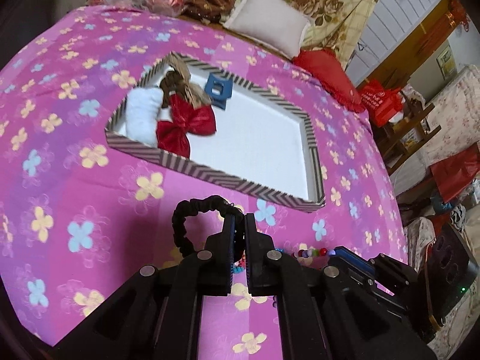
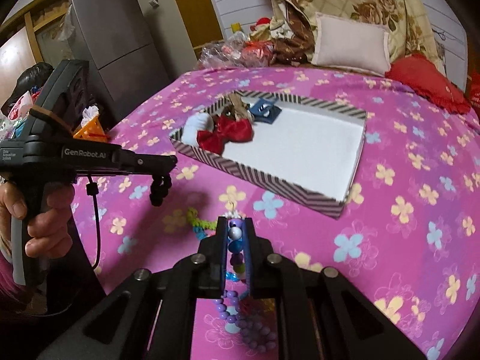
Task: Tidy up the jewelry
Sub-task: 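Carry the black scrunchie with the left tool while the right tool carries the multicolour bracelet into the tray, then open the right tool to release the multicolour bracelet while the left tool releases the black scrunchie, then move both tools back toward the green and blue beaded bracelets, then grasp the green beaded bracelet with the left tool while the right tool grasps the blue beaded bracelet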
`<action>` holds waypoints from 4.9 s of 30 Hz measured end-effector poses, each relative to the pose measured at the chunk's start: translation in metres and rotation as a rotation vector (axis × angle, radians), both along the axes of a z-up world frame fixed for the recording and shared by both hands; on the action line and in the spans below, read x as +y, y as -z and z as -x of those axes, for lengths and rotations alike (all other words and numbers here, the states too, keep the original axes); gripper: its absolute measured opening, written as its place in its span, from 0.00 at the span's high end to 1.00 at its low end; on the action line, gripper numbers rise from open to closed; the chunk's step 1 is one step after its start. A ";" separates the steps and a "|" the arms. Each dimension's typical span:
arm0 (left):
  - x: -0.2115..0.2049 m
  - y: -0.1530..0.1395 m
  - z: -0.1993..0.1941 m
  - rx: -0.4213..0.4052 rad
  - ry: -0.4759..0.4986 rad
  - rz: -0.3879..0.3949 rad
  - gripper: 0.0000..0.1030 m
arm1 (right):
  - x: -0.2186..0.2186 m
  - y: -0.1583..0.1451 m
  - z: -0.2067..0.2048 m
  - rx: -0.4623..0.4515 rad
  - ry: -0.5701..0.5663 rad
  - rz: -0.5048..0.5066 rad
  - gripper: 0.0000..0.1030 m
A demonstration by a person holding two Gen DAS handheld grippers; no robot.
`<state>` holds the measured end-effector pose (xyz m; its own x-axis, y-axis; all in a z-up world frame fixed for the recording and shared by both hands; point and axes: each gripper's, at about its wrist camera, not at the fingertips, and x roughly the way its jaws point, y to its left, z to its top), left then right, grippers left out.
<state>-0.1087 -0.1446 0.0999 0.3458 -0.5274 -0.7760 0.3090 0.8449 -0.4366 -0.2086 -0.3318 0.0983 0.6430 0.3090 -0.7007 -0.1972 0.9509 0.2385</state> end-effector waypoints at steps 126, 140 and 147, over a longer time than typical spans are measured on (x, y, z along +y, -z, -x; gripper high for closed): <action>-0.001 0.032 0.034 -0.123 -0.102 -0.245 0.62 | -0.010 0.014 0.007 0.108 0.165 0.075 0.36; -0.011 0.056 0.032 -0.069 -0.032 -0.242 0.62 | 0.013 0.053 -0.013 0.151 0.093 0.178 0.42; -0.016 0.070 0.033 -0.044 0.049 -0.250 0.62 | 0.021 0.076 -0.023 0.182 0.051 0.247 0.52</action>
